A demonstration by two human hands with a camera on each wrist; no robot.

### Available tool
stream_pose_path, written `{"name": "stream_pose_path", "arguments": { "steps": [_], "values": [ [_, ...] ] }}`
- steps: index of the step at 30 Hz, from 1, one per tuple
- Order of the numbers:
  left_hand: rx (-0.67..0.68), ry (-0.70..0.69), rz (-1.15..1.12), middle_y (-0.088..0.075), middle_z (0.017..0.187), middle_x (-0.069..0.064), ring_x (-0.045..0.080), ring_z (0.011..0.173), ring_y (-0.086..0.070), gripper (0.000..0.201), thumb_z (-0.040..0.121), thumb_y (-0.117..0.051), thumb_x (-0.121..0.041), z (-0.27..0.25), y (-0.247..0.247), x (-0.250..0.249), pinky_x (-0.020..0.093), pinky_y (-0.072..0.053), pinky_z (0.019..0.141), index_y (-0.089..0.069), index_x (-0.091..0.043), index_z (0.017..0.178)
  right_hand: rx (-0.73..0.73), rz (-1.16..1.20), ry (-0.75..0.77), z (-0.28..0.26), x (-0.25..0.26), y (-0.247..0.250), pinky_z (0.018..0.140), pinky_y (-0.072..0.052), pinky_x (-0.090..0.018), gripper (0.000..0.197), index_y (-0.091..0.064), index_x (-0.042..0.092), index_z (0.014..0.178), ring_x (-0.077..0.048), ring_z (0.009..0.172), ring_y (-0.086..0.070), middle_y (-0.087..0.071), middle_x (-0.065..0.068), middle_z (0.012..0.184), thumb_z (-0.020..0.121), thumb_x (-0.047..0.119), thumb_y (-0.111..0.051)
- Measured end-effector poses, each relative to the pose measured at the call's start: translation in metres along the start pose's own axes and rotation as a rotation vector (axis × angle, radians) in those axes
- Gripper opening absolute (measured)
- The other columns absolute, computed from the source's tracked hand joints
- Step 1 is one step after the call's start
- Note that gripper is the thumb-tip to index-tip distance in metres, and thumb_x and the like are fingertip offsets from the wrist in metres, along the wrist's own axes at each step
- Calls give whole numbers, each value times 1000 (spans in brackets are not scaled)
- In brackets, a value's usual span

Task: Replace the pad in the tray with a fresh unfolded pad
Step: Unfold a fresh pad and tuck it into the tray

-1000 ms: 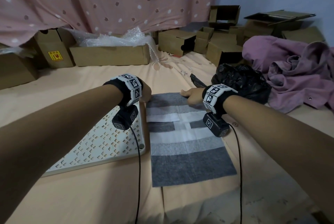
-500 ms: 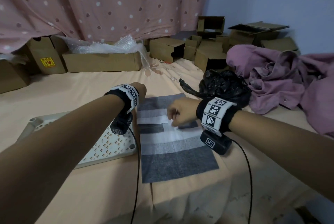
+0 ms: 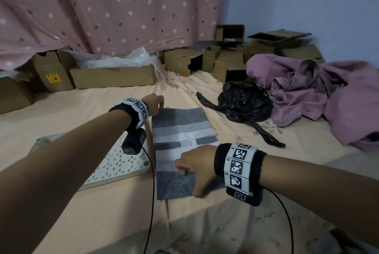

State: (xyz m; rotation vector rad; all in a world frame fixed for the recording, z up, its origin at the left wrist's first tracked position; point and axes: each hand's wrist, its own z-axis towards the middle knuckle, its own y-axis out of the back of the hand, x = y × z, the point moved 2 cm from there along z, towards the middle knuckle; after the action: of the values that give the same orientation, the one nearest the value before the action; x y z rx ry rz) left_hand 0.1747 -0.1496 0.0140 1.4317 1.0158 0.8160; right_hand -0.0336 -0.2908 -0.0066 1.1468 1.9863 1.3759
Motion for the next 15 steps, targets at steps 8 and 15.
{"name": "stream_pose_path", "arguments": {
  "steps": [8, 15],
  "values": [
    [-61, -35, -96, -68, 114, 11, 28, 107, -61, 43, 80, -47, 13, 1, -8, 12, 35, -52, 93, -74, -11, 102, 118, -209, -34, 8, 6, -12, 63, -58, -40, 83, -31, 26, 124, -23, 84, -57, -35, 1, 101, 58, 26, -81],
    [-184, -94, -113, -71, 106, 13, 29, 103, -61, 42, 77, -44, 15, 2, -10, 18, 32, -50, 90, -76, -7, 95, 50, -328, -26, 16, 8, -19, 60, -53, -36, 78, -31, 17, 135, -27, 82, -57, -44, -7, 113, 69, 9, -72]
  ]
}}
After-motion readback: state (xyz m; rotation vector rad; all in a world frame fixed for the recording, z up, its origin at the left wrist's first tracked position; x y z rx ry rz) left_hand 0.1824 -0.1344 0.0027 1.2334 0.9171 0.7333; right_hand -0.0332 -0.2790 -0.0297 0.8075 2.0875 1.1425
